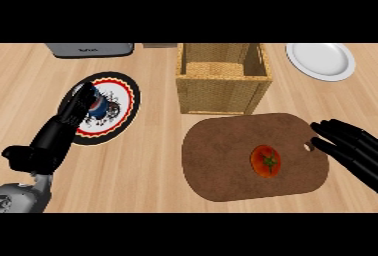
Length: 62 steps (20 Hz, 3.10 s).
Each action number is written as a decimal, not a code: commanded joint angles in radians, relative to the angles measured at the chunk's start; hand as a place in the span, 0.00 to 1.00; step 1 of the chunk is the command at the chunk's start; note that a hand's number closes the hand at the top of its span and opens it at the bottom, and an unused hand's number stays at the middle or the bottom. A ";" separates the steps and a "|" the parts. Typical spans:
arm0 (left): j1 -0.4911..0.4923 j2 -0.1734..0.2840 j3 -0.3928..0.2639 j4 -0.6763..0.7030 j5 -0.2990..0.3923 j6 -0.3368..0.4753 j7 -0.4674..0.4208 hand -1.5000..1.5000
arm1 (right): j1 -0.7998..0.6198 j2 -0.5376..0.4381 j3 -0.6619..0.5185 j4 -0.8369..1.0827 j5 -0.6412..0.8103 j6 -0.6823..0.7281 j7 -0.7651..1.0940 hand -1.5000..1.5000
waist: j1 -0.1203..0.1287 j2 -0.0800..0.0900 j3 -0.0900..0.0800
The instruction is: Pick the tomato from the cutting board and place it in the basket
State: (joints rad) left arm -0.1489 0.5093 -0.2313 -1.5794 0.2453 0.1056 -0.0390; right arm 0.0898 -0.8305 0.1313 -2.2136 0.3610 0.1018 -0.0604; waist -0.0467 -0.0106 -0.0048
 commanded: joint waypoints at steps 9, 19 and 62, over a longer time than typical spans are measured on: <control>0.031 -0.037 0.025 -0.030 -0.031 -0.051 -0.014 0.50 | 0.205 -0.131 -0.410 -0.188 -0.288 0.394 0.093 0.00 | 0.030 0.006 0.005; -0.047 -0.071 0.080 -0.021 -0.076 -0.094 0.077 0.50 | 0.183 0.098 -0.385 -0.062 -0.086 0.444 -0.074 0.00 | 0.047 0.010 0.006; 0.035 -0.286 0.220 -0.087 -0.259 -0.271 0.080 0.50 | -0.010 0.537 -0.073 0.286 0.527 0.271 -0.268 0.00 | 0.048 0.010 0.005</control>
State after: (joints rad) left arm -0.1472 0.2400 -0.0098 -1.6056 -0.0077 -0.1545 0.0215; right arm 0.1257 -0.3196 0.0486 -1.9361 0.8577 0.3477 -0.3747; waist -0.0012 -0.0006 0.0001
